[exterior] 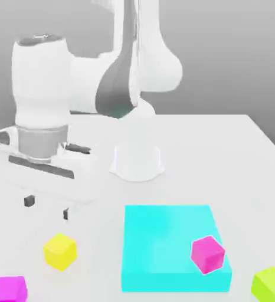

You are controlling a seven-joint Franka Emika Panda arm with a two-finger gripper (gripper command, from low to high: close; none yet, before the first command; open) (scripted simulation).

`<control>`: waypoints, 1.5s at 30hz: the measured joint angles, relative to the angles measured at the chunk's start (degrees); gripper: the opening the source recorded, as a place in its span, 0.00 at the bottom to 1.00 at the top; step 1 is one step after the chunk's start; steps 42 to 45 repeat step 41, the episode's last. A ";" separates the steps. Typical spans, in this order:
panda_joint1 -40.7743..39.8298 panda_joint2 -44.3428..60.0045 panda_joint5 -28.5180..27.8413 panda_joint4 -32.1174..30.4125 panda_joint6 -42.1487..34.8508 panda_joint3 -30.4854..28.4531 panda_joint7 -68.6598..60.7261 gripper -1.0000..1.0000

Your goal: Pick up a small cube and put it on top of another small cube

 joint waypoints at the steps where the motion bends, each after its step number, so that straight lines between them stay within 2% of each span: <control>1: -0.53 2.10 0.84 -0.77 1.07 -0.03 -0.35 0.50; 7: -3.71 14.60 5.50 0.25 10.40 3.48 -3.53 0.50; 8: -4.26 16.21 5.88 0.56 11.71 4.11 -3.83 0.00; 15: -4.40 16.39 5.79 0.58 11.85 4.24 -3.74 0.00; 21: -3.02 5.86 1.63 -1.10 3.05 1.90 -0.25 0.00; 33: -1.45 13.10 3.65 22.43 -13.46 -2.01 20.97 0.00; 37: -2.23 20.24 5.90 24.61 -8.63 -1.08 21.19 0.00; 38: -2.41 21.40 6.24 24.73 -7.60 -0.84 21.00 1.00; 45: -2.41 21.40 6.24 24.73 -7.60 -0.84 21.00 1.00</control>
